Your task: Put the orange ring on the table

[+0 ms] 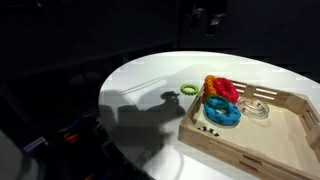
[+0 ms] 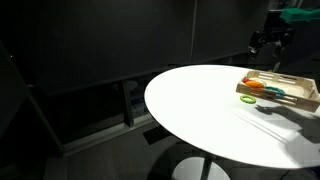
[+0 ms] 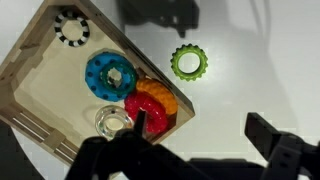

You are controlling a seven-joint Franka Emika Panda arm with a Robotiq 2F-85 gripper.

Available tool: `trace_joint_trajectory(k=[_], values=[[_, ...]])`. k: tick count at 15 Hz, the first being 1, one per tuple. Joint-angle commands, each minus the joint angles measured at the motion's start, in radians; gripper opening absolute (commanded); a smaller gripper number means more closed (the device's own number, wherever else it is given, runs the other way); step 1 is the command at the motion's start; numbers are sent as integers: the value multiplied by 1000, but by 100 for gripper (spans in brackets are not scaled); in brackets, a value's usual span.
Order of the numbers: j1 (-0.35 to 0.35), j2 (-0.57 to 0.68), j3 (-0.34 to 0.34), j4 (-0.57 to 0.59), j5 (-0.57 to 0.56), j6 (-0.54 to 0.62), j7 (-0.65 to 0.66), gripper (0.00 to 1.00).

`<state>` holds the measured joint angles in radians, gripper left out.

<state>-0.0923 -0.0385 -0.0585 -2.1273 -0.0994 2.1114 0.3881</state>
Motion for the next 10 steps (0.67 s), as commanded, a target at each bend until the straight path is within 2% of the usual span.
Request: trace_joint_trajectory(k=[1, 10], values=[[-3, 37, -9, 12, -52, 28, 53, 100], [9, 161, -47, -2, -129, 186, 90, 100]])
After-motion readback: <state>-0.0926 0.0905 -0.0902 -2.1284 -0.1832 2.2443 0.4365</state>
